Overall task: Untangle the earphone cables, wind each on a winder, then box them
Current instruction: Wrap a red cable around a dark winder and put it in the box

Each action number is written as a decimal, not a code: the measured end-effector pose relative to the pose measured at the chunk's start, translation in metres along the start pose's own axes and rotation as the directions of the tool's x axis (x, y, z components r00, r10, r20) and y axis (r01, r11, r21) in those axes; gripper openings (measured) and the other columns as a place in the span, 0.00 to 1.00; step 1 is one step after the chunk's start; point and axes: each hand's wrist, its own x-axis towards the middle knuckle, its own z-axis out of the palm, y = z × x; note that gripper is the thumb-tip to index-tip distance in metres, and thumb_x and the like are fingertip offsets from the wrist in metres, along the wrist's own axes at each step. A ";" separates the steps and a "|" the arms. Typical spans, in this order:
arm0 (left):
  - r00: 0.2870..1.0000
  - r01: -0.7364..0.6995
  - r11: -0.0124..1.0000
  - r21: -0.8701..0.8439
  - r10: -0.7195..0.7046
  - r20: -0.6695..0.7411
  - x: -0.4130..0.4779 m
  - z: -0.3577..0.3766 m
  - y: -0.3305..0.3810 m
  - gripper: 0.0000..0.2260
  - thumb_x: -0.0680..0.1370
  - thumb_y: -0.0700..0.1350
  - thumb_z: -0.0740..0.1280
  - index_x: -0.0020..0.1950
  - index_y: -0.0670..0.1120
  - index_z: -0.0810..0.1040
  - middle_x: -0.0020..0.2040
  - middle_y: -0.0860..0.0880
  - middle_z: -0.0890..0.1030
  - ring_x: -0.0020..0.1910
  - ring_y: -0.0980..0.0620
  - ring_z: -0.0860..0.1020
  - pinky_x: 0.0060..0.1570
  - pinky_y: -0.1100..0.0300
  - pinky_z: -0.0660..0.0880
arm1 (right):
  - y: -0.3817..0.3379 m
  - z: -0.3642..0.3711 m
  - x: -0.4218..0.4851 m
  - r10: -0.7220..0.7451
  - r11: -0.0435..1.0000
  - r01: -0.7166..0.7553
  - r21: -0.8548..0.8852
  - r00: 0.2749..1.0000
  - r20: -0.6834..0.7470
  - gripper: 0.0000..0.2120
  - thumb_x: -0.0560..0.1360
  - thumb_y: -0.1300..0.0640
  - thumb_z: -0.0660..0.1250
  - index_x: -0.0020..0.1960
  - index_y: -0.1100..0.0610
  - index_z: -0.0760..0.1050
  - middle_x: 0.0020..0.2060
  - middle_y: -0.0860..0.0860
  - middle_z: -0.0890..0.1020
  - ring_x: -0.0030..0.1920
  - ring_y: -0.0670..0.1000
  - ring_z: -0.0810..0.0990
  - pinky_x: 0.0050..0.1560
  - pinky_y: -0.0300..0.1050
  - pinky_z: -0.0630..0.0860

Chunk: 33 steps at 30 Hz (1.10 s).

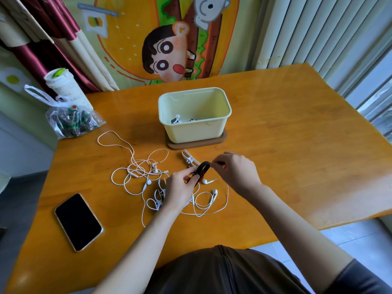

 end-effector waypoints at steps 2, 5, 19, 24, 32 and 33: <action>0.999 -0.002 1.000 -0.008 0.002 0.047 -0.002 -0.001 0.003 0.12 0.78 0.42 0.66 0.61 0.47 0.80 0.48 0.52 0.82 0.42 0.59 0.76 0.35 0.76 0.72 | 0.002 -0.004 0.002 0.021 1.000 -0.021 0.012 1.000 -0.014 0.10 0.76 0.47 0.66 0.49 0.51 0.82 0.43 0.46 0.80 0.39 0.46 0.75 0.31 0.37 0.67; 0.993 -0.025 0.999 -0.030 0.029 0.110 -0.003 -0.001 0.004 0.12 0.78 0.42 0.66 0.60 0.47 0.81 0.50 0.51 0.83 0.48 0.54 0.79 0.43 0.69 0.75 | 0.003 -0.006 0.004 0.041 0.998 -0.040 0.043 0.999 -0.022 0.09 0.74 0.47 0.67 0.48 0.51 0.82 0.43 0.45 0.80 0.41 0.47 0.77 0.34 0.39 0.70; 0.991 0.012 0.997 -0.074 -0.003 0.133 -0.004 0.000 0.015 0.11 0.78 0.43 0.67 0.60 0.48 0.81 0.51 0.54 0.83 0.52 0.54 0.77 0.49 0.65 0.75 | -0.008 0.004 0.005 0.246 0.770 -0.201 0.605 0.969 0.010 0.06 0.72 0.57 0.71 0.38 0.56 0.77 0.34 0.51 0.83 0.34 0.48 0.83 0.40 0.49 0.82; 0.988 0.044 0.989 -0.141 -0.023 0.151 -0.005 0.000 0.014 0.10 0.78 0.41 0.66 0.59 0.48 0.80 0.51 0.53 0.82 0.50 0.54 0.80 0.46 0.65 0.77 | -0.011 0.004 0.009 0.255 0.716 -0.229 0.660 0.965 0.058 0.05 0.74 0.60 0.69 0.39 0.58 0.75 0.37 0.51 0.84 0.37 0.49 0.84 0.39 0.45 0.82; 0.976 0.014 0.965 -0.261 0.044 0.215 -0.012 0.002 0.020 0.12 0.78 0.40 0.67 0.56 0.55 0.76 0.51 0.53 0.82 0.47 0.49 0.81 0.47 0.57 0.81 | -0.010 -0.003 0.014 0.247 0.697 -0.208 0.686 0.968 0.043 0.05 0.74 0.59 0.70 0.40 0.59 0.77 0.32 0.50 0.83 0.30 0.45 0.79 0.33 0.39 0.79; 0.978 0.010 0.967 -0.253 0.044 0.205 -0.012 0.001 0.021 0.12 0.77 0.40 0.68 0.55 0.56 0.77 0.49 0.55 0.82 0.48 0.50 0.81 0.48 0.57 0.80 | -0.009 -0.002 0.014 0.238 0.714 -0.200 0.671 0.971 0.036 0.06 0.74 0.58 0.70 0.40 0.58 0.78 0.32 0.49 0.82 0.29 0.44 0.78 0.33 0.38 0.78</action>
